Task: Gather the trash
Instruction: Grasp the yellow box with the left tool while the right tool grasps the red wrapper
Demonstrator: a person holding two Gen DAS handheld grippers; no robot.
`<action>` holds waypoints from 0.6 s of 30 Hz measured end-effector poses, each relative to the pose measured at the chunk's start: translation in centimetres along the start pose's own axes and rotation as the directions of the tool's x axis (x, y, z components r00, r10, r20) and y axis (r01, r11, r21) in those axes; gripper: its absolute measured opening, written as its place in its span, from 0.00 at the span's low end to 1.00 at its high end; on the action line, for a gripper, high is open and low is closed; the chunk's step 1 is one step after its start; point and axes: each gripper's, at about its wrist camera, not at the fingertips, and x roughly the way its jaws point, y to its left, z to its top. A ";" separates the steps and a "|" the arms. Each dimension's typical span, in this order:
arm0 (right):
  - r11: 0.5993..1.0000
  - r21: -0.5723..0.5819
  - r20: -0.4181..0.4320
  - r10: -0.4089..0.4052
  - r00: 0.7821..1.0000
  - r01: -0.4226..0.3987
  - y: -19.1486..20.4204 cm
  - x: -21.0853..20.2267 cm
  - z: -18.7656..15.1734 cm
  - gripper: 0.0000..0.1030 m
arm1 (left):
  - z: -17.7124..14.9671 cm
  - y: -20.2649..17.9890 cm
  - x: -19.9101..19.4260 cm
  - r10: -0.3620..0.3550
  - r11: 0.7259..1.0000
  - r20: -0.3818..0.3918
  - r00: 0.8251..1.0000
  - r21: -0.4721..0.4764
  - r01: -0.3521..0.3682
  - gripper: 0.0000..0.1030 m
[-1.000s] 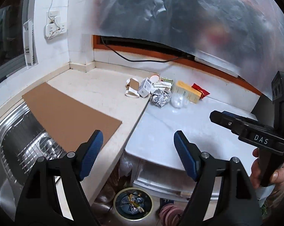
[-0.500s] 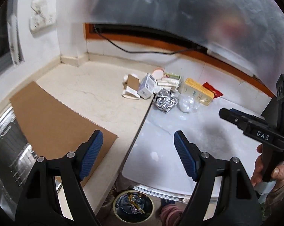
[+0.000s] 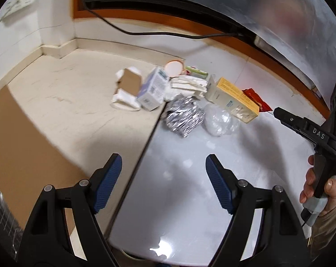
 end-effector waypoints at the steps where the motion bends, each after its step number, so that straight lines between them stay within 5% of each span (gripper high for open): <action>1: 1.000 -0.007 -0.001 -0.003 1.000 0.003 -0.4 0.2 0.3 0.61 | 0.4 -0.3 0.4 -0.003 1.000 -0.002 1.000 0.001 0.003 0.73; 7: 0.989 -0.132 0.012 -0.063 0.998 0.065 -1.8 2.7 2.2 0.61 | 3.1 -3.1 2.9 -0.061 0.998 -0.013 0.998 0.002 0.061 0.73; 18: 0.979 -0.204 -0.064 0.005 0.998 -0.018 -2.5 8.3 3.8 0.61 | 6.2 -7.5 8.7 -0.150 0.989 -0.100 0.984 -0.036 0.147 0.73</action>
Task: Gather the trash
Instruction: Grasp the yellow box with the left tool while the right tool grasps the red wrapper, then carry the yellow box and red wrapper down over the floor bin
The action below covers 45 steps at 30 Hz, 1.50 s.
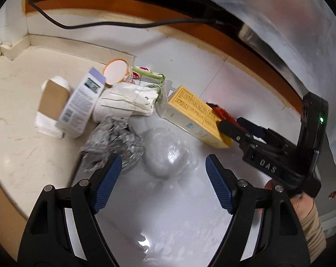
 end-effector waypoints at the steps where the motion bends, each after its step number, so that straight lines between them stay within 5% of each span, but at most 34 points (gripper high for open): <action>1: 1.000 0.007 -0.001 0.016 1.000 -0.016 -0.2 0.2 0.0 0.58 | 0.3 -0.2 0.4 -0.003 1.000 -0.003 1.000 -0.004 0.003 0.73; 8: 0.981 0.085 -0.014 0.176 0.984 -0.174 -1.6 0.8 -0.4 0.26 | 2.0 -1.1 2.6 -0.007 1.000 -0.012 1.000 -0.015 0.007 0.73; 17: 0.969 0.126 -0.011 0.214 0.977 -0.211 -1.5 -0.4 -2.1 0.19 | 3.6 -1.9 5.4 -0.035 0.998 -0.033 0.999 -0.060 0.033 0.73; 21: 0.959 0.175 -0.016 0.228 0.974 -0.222 -2.2 -0.1 -2.4 0.10 | 4.1 -2.6 6.8 -0.021 0.998 -0.045 0.999 -0.064 0.018 0.73; 26: 0.958 0.179 -0.031 0.232 0.972 -0.223 -2.2 0.7 -3.2 0.09 | 4.2 -3.5 8.7 0.012 0.998 -0.068 0.998 -0.055 -0.016 0.72; 32: 0.964 0.160 -0.013 0.217 0.976 -0.212 -1.8 0.2 -3.7 0.09 | 3.9 -4.5 10.2 0.031 0.999 -0.080 0.996 -0.028 -0.034 0.39; 38: 0.971 0.144 0.012 0.191 0.982 -0.190 -0.7 -2.0 -3.9 0.09 | 2.9 -5.6 7.5 -0.015 1.000 -0.016 1.000 -0.003 0.015 0.30; 45: 0.978 0.112 0.059 0.173 0.983 -0.179 1.8 -7.4 -4.8 0.09 | 0.5 -6.4 -1.3 -0.069 0.997 0.089 0.994 0.049 0.065 0.30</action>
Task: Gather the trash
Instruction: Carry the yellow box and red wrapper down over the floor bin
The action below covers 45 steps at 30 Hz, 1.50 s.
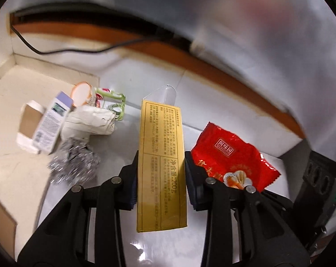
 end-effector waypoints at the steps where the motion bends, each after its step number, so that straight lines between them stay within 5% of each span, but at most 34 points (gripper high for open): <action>1: 1.000 -0.003 0.004 0.001 1.000 -0.001 0.4 -0.7 -0.2 0.09 | -0.4 -0.1 -1.3 -0.005 1.000 0.011 1.000 0.002 0.005 0.30; 6: 0.999 -0.046 0.034 0.020 0.999 -0.018 4.4 -5.4 -2.2 0.08 | -3.4 0.1 -8.3 -0.005 0.999 0.056 0.998 0.039 0.003 0.30; 13: 0.990 -0.134 0.027 0.044 0.999 -0.040 11.3 -10.4 -7.3 0.09 | -12.5 1.1 -18.2 0.012 0.999 0.094 0.996 0.033 -0.015 0.30; 21: 0.966 -0.243 -0.060 0.076 0.995 -0.089 17.8 -11.6 -17.4 0.08 | -25.3 5.5 -21.4 0.143 0.989 0.078 0.987 -0.044 -0.140 0.30; 29: 0.927 -0.360 -0.206 0.027 0.978 -0.101 20.7 -6.6 -29.3 0.08 | -35.4 10.4 -17.5 0.254 0.963 -0.080 0.964 -0.071 -0.260 0.30; 39: 0.948 -0.305 -0.414 -0.041 0.910 -0.095 15.9 4.8 -39.3 0.08 | -42.7 16.8 -8.1 0.262 0.937 -0.282 0.923 -0.152 -0.313 0.30; 45: 0.959 -0.275 -0.484 -0.079 0.872 -0.066 12.6 11.0 -43.1 0.08 | -46.1 19.3 -2.2 0.259 0.937 -0.327 0.909 -0.142 -0.319 0.30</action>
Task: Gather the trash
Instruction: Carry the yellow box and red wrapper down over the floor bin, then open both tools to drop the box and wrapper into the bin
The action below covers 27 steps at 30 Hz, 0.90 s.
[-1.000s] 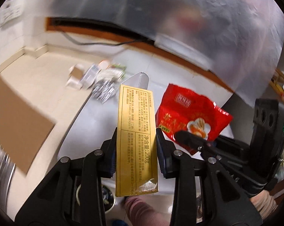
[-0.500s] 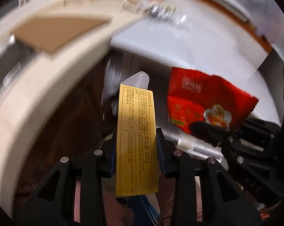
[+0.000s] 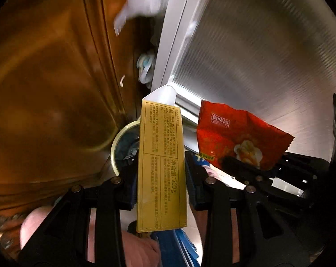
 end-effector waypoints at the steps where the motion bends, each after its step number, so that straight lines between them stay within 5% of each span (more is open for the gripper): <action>1: 1.000 -0.002 -0.014 -0.002 1.000 0.002 -0.4 1.5 -0.2 0.09 | -0.1 0.0 0.7 0.003 1.000 -0.007 1.000 0.002 -0.003 0.30; 10: 1.000 0.011 -0.113 -0.009 0.994 0.010 -2.5 10.5 -0.8 0.09 | -0.9 0.9 9.0 0.025 0.998 -0.160 0.987 -0.047 -0.033 0.31; 19: 0.999 0.048 -0.188 0.001 0.982 0.008 -4.6 16.0 0.1 0.09 | 0.1 1.6 11.8 0.027 0.995 -0.226 0.974 -0.092 -0.049 0.31; 27: 0.999 0.049 -0.202 0.004 0.979 0.006 -6.1 17.5 1.7 0.22 | 0.0 1.6 12.0 0.057 0.993 -0.239 0.969 -0.091 -0.081 0.38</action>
